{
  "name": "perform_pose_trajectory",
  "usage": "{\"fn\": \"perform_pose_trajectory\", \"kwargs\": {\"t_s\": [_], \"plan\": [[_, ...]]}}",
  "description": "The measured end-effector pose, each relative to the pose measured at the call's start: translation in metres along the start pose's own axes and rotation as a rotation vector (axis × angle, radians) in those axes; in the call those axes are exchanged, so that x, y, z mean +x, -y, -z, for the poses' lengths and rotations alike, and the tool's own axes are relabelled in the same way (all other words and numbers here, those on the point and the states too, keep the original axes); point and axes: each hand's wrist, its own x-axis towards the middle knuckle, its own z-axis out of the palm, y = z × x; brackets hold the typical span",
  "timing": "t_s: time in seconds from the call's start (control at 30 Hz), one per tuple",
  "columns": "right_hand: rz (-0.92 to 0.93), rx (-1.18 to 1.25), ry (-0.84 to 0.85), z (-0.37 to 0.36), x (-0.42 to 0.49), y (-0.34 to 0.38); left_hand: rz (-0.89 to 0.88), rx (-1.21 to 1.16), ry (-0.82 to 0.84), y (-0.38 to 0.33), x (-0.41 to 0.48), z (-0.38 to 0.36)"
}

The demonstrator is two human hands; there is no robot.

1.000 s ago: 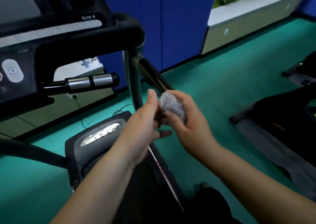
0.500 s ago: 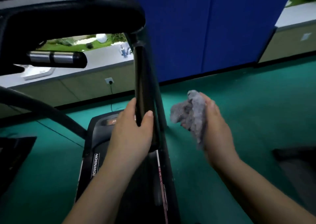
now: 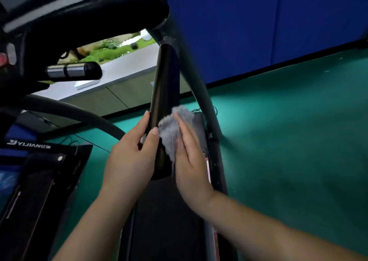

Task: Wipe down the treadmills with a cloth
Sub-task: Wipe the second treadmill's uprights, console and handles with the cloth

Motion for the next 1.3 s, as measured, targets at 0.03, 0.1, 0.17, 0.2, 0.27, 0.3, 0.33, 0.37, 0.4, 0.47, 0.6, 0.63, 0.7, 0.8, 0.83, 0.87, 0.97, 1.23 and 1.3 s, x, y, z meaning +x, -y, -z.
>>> {"fn": "perform_pose_trajectory", "kwargs": {"t_s": [0.03,0.1,0.17,0.2,0.27,0.3,0.33,0.37,0.4,0.47,0.6,0.63,0.7,0.8,0.83,0.87,0.97,1.23,1.3], "plan": [[-0.026,0.015,0.012,0.001,0.016,-0.003,-0.007,0.010,-0.008,0.001,0.001,-0.001],[-0.090,0.027,0.019,0.003,0.044,-0.008,-0.007,0.015,-0.024,0.002,0.001,-0.002],[-0.129,0.050,-0.021,0.003,0.052,-0.010,-0.004,0.018,-0.033,0.002,0.000,-0.003],[-0.146,0.064,-0.043,0.003,0.045,-0.010,-0.008,0.022,-0.037,0.002,0.000,-0.003],[-0.147,0.070,-0.071,0.004,0.014,-0.008,-0.009,0.037,-0.040,0.001,0.000,-0.003],[-0.115,0.053,-0.065,0.005,-0.006,-0.008,-0.008,0.048,-0.040,0.000,-0.001,-0.003],[-0.070,0.029,-0.051,0.005,-0.025,-0.007,-0.010,0.067,-0.041,-0.002,-0.001,-0.003],[-0.024,-0.002,-0.041,0.004,-0.036,-0.006,-0.008,0.098,-0.039,-0.003,-0.002,-0.003],[0.015,-0.029,-0.025,0.005,-0.038,-0.004,-0.005,0.141,-0.037,-0.004,-0.003,-0.003],[0.055,-0.064,0.000,0.004,-0.018,-0.002,0.000,0.247,-0.037,-0.010,-0.003,-0.002],[-0.006,-0.101,0.055,0.005,0.065,-0.008,0.062,0.415,-0.047,-0.026,-0.003,-0.005],[-0.071,-0.080,0.053,0.006,0.085,-0.009,0.084,0.428,-0.062,-0.029,-0.003,-0.007],[-0.157,-0.082,0.051,0.008,0.103,-0.014,0.128,0.463,-0.091,-0.035,-0.005,-0.010],[-0.135,-0.040,0.124,0.016,0.067,-0.010,0.122,0.459,-0.106,-0.038,-0.008,-0.013],[-0.102,-0.026,0.157,0.019,0.049,-0.006,0.121,0.437,-0.108,-0.038,-0.009,-0.012],[-0.064,-0.043,0.180,0.020,0.036,-0.006,0.127,0.407,-0.114,-0.038,-0.009,-0.012],[0.036,-0.147,0.158,0.012,0.059,-0.011,0.166,0.337,-0.137,-0.037,-0.011,-0.013],[0.000,-0.196,0.172,0.006,0.161,-0.021,0.154,0.307,-0.174,-0.031,-0.007,-0.016],[-0.040,-0.200,0.190,0.005,0.184,-0.021,0.152,0.275,-0.176,-0.030,-0.007,-0.016]]}}
